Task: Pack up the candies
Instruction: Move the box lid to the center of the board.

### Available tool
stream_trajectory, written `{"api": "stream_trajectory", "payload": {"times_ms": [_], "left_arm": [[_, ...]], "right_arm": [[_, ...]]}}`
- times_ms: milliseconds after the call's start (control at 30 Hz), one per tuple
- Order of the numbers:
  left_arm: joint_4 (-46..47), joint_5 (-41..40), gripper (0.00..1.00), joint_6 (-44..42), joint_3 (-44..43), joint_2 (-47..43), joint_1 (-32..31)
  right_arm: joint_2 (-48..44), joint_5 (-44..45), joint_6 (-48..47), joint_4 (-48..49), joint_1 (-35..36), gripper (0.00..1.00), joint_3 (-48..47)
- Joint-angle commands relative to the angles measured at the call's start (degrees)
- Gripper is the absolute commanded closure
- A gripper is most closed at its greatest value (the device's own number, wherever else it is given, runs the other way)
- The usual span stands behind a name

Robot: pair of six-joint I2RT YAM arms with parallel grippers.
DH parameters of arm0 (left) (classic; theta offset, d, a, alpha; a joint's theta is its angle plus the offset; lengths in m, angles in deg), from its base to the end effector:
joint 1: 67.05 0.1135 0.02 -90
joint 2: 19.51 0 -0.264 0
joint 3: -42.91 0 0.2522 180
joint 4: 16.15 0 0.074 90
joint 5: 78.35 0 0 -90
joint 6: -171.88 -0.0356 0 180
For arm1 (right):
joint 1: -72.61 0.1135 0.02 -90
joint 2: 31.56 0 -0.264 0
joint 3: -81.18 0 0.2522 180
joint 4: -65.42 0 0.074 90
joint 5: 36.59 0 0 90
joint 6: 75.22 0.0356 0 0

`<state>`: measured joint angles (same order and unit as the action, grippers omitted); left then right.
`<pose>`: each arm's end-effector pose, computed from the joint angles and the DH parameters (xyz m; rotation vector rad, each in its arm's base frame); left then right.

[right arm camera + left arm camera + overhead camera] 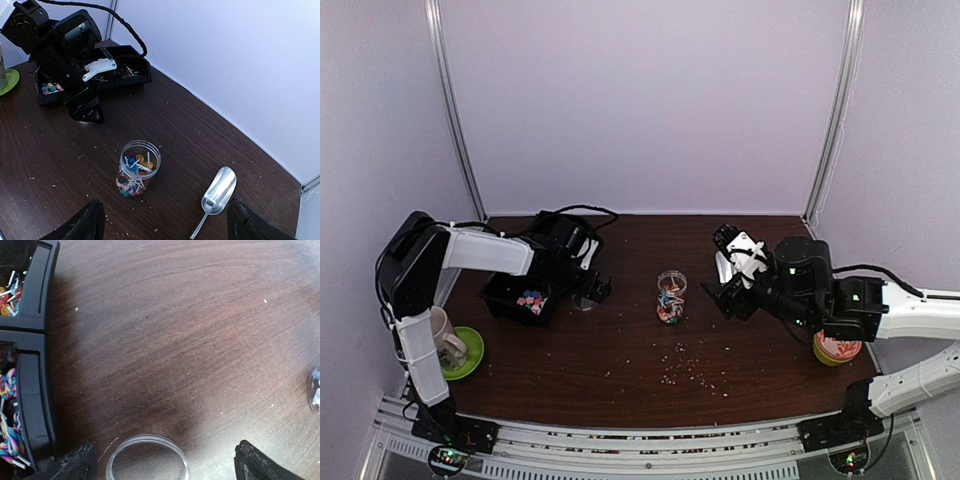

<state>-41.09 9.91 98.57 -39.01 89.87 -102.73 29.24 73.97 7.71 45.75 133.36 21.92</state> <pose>0.3241 -0.2314 0.1594 0.4026 2.4859 -0.3440 0.1298 0.2062 0.2983 -0.8696 1.7191 0.2815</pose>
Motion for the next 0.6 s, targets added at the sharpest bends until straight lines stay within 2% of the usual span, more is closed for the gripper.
{"api": "stream_trajectory", "payload": {"times_ms": [0, 567], "left_arm": [[-0.4, -2.5, 0.02, -0.4, -1.3, -0.3, 0.4], [-6.2, 1.4, 0.03, 0.5, -2.7, 2.7, 0.4]], "right_arm": [[0.1, -0.3, 0.7, -0.5, -0.2, 0.16, -1.6], [-0.3, -0.6, 0.7, -1.3, -0.2, 0.16, -2.1]]}}
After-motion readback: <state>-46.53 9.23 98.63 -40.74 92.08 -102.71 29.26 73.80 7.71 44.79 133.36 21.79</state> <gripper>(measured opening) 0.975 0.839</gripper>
